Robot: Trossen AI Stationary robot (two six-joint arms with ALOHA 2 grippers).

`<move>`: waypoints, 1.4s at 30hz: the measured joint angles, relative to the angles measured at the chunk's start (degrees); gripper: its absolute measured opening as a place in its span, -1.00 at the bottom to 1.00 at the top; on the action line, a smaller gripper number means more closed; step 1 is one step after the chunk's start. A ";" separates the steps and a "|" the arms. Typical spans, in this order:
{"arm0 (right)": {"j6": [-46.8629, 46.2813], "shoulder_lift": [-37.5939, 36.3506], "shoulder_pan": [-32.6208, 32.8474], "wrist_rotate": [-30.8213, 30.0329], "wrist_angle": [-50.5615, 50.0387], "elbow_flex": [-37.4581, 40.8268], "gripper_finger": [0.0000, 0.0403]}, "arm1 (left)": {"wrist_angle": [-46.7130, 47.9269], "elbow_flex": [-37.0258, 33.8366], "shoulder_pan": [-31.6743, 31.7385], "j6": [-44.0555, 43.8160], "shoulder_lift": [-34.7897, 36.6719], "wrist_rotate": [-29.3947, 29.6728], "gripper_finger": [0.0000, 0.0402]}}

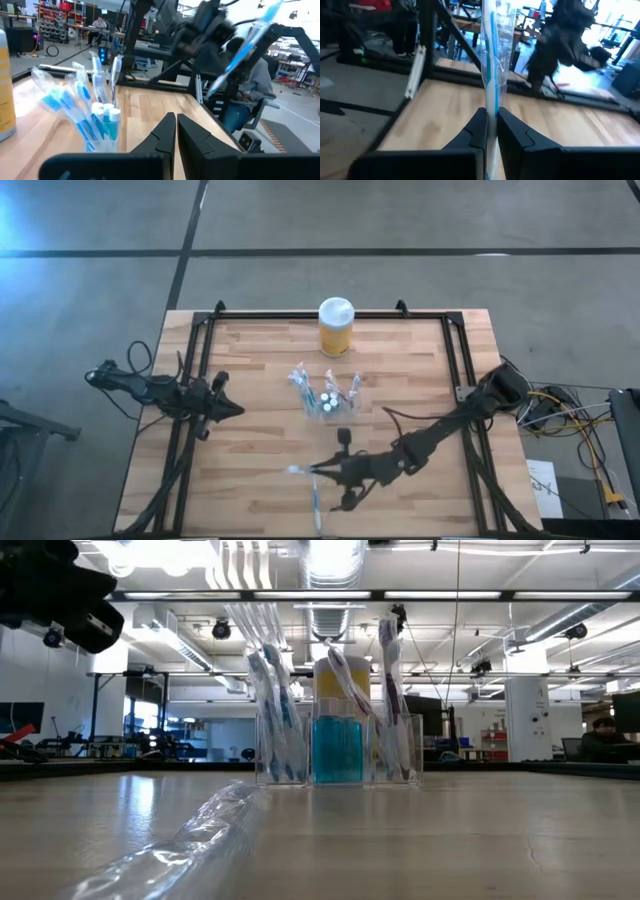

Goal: Pick & Place toothbrushing station
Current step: Put the blue toothbrush into the transparent organizer

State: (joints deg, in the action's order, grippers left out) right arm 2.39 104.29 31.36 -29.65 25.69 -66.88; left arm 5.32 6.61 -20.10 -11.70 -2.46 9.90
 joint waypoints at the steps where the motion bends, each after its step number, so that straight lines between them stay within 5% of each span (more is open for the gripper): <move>1: 0.00 0.00 -0.39 0.15 4.37 3.52 -0.91 | -0.50 -0.60 0.00 0.03 -0.01 -0.03 -0.90; 6: 0.24 -0.15 -3.35 0.85 25.42 16.29 -0.91 | -6.38 -2.57 0.00 1.72 -0.91 -2.38 -0.89; 12: -0.21 -0.09 -8.98 8.01 37.13 23.57 -0.91 | -13.16 -3.24 0.14 6.96 -4.63 0.58 -0.82; 17: -1.37 -0.07 -12.89 10.16 37.99 24.56 -0.90 | -23.58 -2.44 0.15 10.67 -10.69 2.13 -0.59; 29: -0.63 1.64 -15.48 14.45 37.66 23.54 -0.89 | -32.32 2.14 0.15 11.00 -27.64 0.36 0.06; 42: 0.19 2.34 -16.83 14.02 37.68 22.23 -0.88 | -35.10 14.33 0.40 12.11 -47.50 3.47 0.36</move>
State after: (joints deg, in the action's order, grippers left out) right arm 2.58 106.63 14.53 -15.63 63.38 -44.64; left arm -29.79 20.94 -19.69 0.41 -49.96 13.38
